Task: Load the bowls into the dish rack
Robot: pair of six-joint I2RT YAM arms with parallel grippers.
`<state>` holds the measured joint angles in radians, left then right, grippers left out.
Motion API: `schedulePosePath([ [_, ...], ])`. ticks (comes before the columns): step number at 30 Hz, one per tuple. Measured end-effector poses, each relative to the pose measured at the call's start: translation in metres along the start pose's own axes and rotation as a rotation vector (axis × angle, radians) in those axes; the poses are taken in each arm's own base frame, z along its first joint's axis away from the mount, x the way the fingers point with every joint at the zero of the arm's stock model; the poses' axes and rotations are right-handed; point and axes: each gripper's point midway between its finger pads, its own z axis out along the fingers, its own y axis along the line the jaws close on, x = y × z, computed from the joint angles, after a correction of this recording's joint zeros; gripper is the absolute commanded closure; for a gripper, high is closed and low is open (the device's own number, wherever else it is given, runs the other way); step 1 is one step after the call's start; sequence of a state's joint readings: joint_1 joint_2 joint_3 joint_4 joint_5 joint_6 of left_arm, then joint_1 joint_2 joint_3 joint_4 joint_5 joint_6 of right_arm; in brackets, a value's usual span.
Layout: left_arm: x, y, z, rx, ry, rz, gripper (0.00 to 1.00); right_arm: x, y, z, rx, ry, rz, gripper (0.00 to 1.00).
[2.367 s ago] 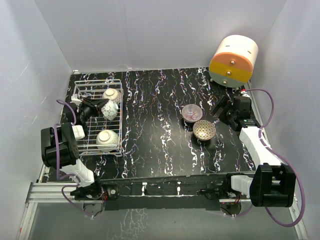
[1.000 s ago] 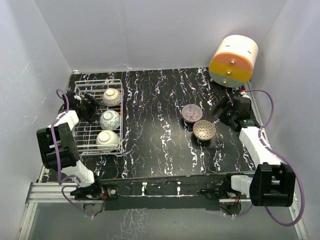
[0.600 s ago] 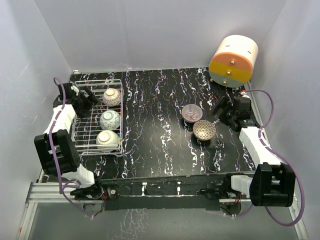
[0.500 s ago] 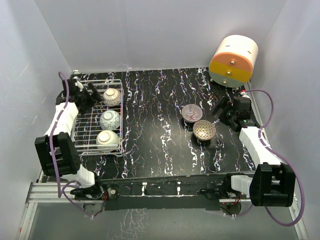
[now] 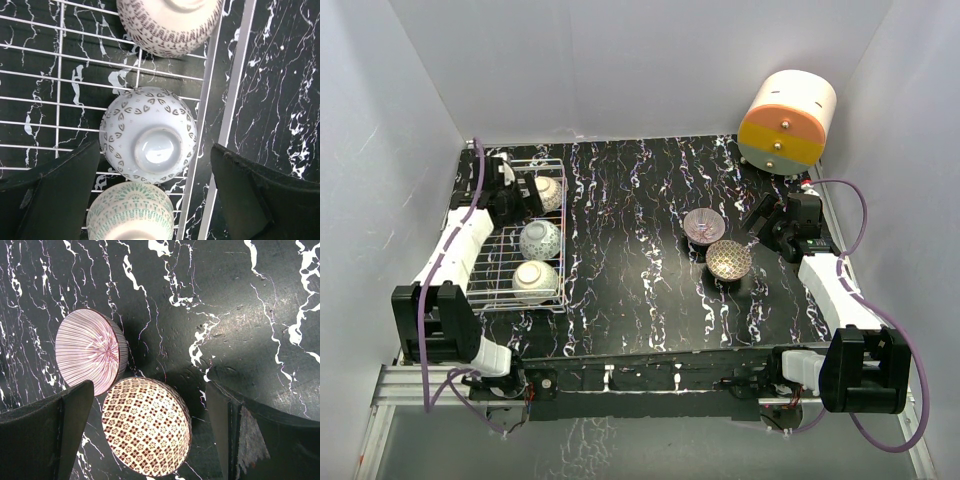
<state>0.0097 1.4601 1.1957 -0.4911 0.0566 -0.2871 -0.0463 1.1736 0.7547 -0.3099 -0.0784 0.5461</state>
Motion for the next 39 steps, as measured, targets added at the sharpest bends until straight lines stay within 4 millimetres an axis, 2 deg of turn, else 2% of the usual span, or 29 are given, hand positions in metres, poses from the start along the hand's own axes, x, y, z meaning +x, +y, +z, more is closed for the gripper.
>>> schedulePosePath([
  [9,0.025,-0.021,-0.003,-0.031,0.062,0.151,0.10,0.000,0.000,0.000,0.000,0.000,-0.005,0.02],
  [19,0.032,-0.001,0.000,-0.144,0.092,0.197,0.11,0.000,-0.001,0.000,0.000,0.000,-0.014,0.02],
  [30,0.045,0.006,0.016,-0.227,0.133,0.250,0.11,0.000,-0.001,0.000,0.000,0.000,-0.017,0.01],
  [39,0.036,0.031,0.013,-0.379,0.086,0.266,0.09,0.000,-0.001,0.000,0.000,0.000,-0.017,0.02],
])
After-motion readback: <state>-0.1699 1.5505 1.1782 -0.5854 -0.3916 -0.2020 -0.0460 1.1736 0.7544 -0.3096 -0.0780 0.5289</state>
